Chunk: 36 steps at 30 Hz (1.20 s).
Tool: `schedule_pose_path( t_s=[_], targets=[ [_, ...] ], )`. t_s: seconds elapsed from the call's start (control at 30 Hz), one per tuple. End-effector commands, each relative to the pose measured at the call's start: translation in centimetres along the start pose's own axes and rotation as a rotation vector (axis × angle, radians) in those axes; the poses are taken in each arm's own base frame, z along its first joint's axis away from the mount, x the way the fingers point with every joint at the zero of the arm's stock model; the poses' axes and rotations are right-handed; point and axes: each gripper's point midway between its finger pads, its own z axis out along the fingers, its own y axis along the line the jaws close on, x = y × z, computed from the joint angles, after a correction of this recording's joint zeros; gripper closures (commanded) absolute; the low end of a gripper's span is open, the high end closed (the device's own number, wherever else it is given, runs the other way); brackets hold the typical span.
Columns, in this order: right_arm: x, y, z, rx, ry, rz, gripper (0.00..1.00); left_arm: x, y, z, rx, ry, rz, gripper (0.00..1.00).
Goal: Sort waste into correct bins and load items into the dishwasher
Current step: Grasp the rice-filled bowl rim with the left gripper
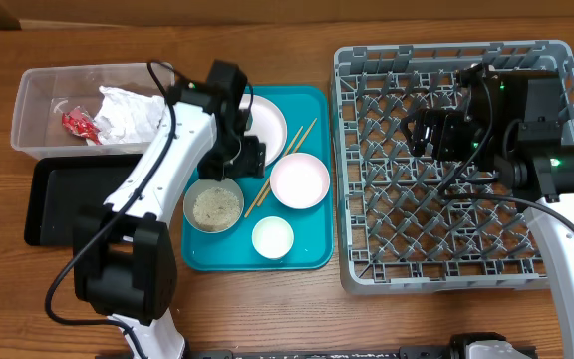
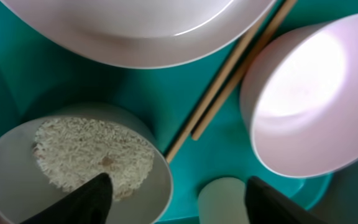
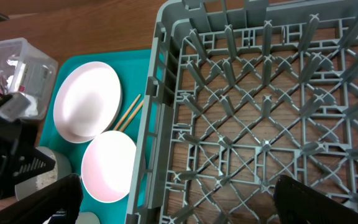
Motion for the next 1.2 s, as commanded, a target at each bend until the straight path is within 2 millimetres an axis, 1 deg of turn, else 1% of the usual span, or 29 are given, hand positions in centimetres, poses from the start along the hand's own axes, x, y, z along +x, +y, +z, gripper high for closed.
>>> schedule_pose_path(
  t_s=[0.0,0.17,0.3,0.37,0.4,0.47,0.63,0.73,0.77,0.8,0.93,1.0,1.03,1.07,1.17],
  targets=[
    [-0.9,0.3,-0.5,-0.008,-0.025,-0.004,0.00,1.1,1.0,2.3,-0.025,0.015,-0.054,0.36],
    [-0.9,0.3,-0.5,-0.008,-0.025,-0.004,0.00,1.9,1.1,4.7,-0.003,0.028,-0.045,0.45],
    [-0.9,0.3,-0.5,-0.008,-0.027,-0.004,0.00,2.1,1.2,5.6,0.003,0.021,-0.033,0.58],
    [-1.0,0.3,-0.5,-0.008,-0.029,-0.005,0.00,2.1,1.2,5.7,0.002,0.020,-0.033,0.70],
    [-1.0,0.3,-0.5,-0.009,-0.031,-0.006,0.00,2.1,1.2,5.7,0.002,0.020,-0.033,0.80],
    [-1.1,0.3,-0.5,-0.009,-0.033,-0.006,0.00,2.1,1.2,5.7,0.004,0.020,-0.033,0.96],
    [-1.1,0.3,-0.5,-0.009,-0.036,-0.007,0.00,2.4,0.5,5.3,0.046,0.041,-0.011,0.96],
    [-1.1,0.3,-0.5,-0.009,-0.035,-0.007,0.00,2.5,-0.4,3.9,0.083,0.067,-0.003,0.96],
    [-1.1,0.3,-0.5,-0.009,-0.035,-0.007,0.00,2.5,-0.8,3.0,0.095,0.075,0.006,0.96],
    [-1.2,0.3,-0.5,-0.010,-0.038,-0.008,0.00,2.2,-1.3,1.4,0.105,0.077,0.028,0.96],
    [-1.4,0.4,-0.5,-0.012,-0.046,-0.010,0.00,1.6,-2.1,-3.3,0.107,0.065,0.095,0.96],
    [-1.4,0.4,-0.5,-0.011,-0.047,-0.011,0.00,1.6,-2.3,-5.4,0.102,0.059,0.124,0.96],
    [-1.4,0.4,-0.5,-0.011,-0.046,-0.011,0.00,1.6,-2.4,-6.2,0.100,0.055,0.132,0.96],
    [-1.4,0.4,-0.5,-0.011,-0.046,-0.014,0.00,1.8,-2.5,-7.5,0.098,0.053,0.154,0.96],
    [-1.4,0.4,-0.5,-0.011,-0.046,-0.014,0.00,2.3,-1.6,-9.0,0.042,0.063,0.153,0.96]
  ],
)
